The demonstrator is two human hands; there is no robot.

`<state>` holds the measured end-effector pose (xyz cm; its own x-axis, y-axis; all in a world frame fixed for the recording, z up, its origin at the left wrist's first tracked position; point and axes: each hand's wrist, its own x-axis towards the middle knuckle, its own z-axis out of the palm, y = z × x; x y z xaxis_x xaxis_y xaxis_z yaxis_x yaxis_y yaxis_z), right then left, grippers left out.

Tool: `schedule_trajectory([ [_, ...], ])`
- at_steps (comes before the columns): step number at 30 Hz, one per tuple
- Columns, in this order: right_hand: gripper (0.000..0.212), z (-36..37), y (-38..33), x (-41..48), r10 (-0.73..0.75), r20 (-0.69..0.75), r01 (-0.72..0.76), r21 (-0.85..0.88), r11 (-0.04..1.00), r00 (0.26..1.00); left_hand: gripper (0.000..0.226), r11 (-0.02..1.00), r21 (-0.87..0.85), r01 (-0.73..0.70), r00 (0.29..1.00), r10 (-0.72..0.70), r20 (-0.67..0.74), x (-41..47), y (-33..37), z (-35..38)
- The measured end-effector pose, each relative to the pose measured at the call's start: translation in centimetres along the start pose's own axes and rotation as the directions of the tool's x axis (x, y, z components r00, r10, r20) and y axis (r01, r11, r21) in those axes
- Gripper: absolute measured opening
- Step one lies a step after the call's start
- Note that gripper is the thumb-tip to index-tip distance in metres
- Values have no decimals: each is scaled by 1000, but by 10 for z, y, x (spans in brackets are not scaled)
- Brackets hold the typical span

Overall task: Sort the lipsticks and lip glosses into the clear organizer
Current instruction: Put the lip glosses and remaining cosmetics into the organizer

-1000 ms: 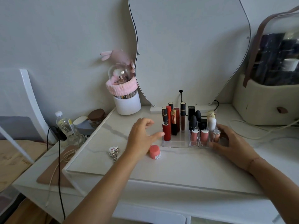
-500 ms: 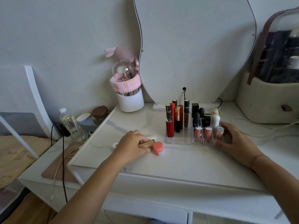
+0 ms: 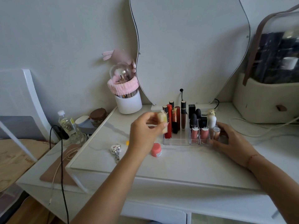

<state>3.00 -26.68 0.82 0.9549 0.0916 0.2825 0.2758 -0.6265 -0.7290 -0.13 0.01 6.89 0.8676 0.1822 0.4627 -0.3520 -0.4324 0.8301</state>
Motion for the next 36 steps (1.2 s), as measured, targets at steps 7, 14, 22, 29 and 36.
schedule_trajectory([
  [7,70,0,4,1,6,6,-6,20,1000,1000,29,995,74,-65,993,72,-91,-1,3,57],
  [14,70,0,5,3,7,11,-7,31,999,1000,39,937,292,-191,952,249,-176,-6,0,69],
  [22,71,0,7,2,23,17,-23,23,999,1000,29,873,459,-165,948,268,-170,-3,-12,72],
  [29,67,1,6,2,13,1,-13,21,1000,1000,35,854,487,-184,945,289,-151,1,-19,69],
  [36,67,0,4,1,13,8,-13,19,1000,1000,33,863,466,-192,948,287,-140,3,-20,57],
])
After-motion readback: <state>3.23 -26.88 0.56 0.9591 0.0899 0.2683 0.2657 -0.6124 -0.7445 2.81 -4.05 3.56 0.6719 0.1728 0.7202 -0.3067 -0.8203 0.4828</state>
